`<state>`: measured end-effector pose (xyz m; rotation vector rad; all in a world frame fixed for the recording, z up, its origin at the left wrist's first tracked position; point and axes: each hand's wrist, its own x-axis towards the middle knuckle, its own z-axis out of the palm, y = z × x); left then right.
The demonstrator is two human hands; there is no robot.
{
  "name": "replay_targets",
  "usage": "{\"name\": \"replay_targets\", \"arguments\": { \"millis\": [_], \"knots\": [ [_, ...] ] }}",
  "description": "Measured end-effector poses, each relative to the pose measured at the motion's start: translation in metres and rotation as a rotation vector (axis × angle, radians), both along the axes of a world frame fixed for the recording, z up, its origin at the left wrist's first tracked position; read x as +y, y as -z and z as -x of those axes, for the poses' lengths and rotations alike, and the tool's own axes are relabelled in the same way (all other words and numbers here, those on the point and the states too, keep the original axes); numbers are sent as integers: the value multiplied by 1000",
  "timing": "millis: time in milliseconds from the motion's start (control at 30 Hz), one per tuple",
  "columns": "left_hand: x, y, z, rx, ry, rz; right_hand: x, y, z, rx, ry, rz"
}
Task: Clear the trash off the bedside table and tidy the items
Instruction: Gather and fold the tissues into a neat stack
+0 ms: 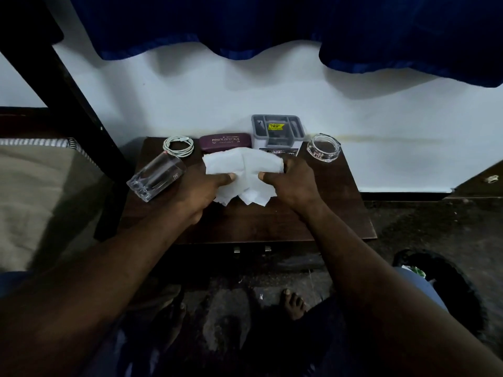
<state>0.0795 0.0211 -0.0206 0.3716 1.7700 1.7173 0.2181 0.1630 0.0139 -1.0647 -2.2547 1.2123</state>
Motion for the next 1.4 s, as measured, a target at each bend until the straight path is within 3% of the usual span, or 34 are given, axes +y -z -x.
{"name": "replay_targets", "arguments": {
  "millis": [200,433,633,733,800,900,1167,1300,1400],
  "knots": [
    [0,1,9,22,32,-33,7,1,3,85,12,45],
    [2,11,13,125,13,102,9,19,5,-99,36,-15],
    [8,-10,25,140,-62,-122,12,4,12,70,106,17],
    [8,-6,30,65,10,-202,17,-1,13,152,64,90],
    [5,6,26,1,57,-84,17,7,13,95,59,158],
    [2,21,20,62,65,106,16,22,13,-96,67,79],
    [8,12,18,145,33,-10,16,25,14,-94,153,37],
    [7,9,23,0,70,-198,22,13,18,46,134,171],
    [2,17,15,-220,189,-91,24,11,19,160,140,361]
  ]
}}
